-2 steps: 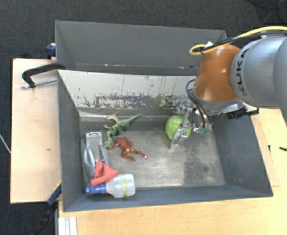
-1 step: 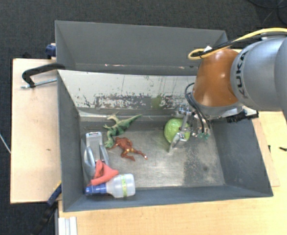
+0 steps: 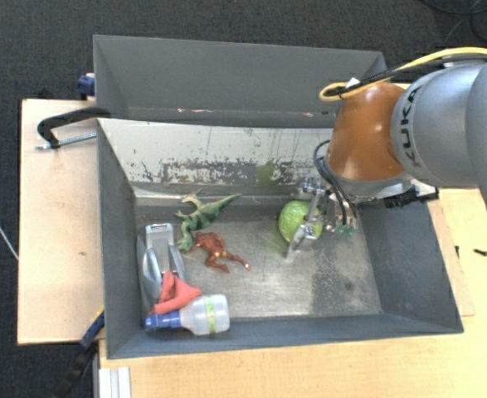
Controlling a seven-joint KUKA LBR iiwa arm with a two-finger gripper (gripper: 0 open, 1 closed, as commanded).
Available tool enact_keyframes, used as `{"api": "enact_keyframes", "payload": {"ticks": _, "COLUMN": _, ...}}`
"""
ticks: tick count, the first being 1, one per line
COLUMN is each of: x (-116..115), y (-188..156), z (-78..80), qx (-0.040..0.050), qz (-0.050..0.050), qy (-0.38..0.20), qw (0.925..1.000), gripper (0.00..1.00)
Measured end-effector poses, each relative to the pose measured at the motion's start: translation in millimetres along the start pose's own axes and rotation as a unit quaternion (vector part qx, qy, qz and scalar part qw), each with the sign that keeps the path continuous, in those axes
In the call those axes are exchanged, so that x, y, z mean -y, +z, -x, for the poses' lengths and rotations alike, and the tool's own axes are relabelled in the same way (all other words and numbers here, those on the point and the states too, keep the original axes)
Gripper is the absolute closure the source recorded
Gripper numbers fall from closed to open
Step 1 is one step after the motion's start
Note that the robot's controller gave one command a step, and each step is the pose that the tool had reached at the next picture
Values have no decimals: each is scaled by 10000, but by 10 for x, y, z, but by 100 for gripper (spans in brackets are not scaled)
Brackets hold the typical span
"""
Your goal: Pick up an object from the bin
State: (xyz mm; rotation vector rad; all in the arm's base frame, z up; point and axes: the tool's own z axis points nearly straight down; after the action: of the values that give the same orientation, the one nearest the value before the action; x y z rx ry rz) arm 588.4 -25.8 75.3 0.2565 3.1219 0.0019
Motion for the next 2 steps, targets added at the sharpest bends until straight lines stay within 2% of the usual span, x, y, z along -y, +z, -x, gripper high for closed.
{"api": "enact_keyframes", "payload": {"ticks": 2, "x": 0, "y": -109, "z": -18, "qx": -35, "qz": -3, "qy": 0, "qw": 10000, "gripper": 100}}
